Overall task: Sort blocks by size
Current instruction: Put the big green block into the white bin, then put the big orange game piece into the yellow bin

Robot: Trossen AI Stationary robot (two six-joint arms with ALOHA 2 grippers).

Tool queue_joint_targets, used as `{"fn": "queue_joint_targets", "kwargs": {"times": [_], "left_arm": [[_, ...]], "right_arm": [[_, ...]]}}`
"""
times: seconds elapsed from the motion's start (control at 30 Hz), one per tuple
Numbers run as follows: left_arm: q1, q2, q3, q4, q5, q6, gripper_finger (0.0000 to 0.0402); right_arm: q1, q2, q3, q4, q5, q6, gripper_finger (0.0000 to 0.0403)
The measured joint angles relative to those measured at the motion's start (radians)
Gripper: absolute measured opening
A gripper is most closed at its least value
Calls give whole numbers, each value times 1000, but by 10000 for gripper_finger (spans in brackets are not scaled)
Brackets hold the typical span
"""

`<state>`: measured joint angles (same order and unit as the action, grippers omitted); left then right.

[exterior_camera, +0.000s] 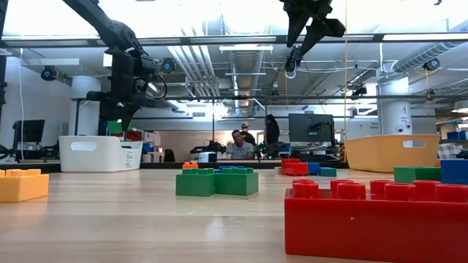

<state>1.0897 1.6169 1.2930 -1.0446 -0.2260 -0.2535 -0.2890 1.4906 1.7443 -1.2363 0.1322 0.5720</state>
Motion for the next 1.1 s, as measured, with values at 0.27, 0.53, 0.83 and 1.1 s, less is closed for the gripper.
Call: {"fn": "queue_joint_targets", "kwargs": {"times": [0.27, 0.53, 0.83, 1.1], "left_arm": [[0, 0, 0, 0, 0, 0, 132], [0, 0, 0, 0, 0, 0, 152], [0, 0, 0, 1, 0, 0, 175], [-20, -8, 0, -10, 0, 1, 176]], "right_arm": [[0, 0, 0, 0, 0, 0, 192], [0, 0, 0, 0, 0, 1, 192], [0, 0, 0, 0, 0, 4, 192], [0, 0, 0, 0, 0, -7, 192]]}}
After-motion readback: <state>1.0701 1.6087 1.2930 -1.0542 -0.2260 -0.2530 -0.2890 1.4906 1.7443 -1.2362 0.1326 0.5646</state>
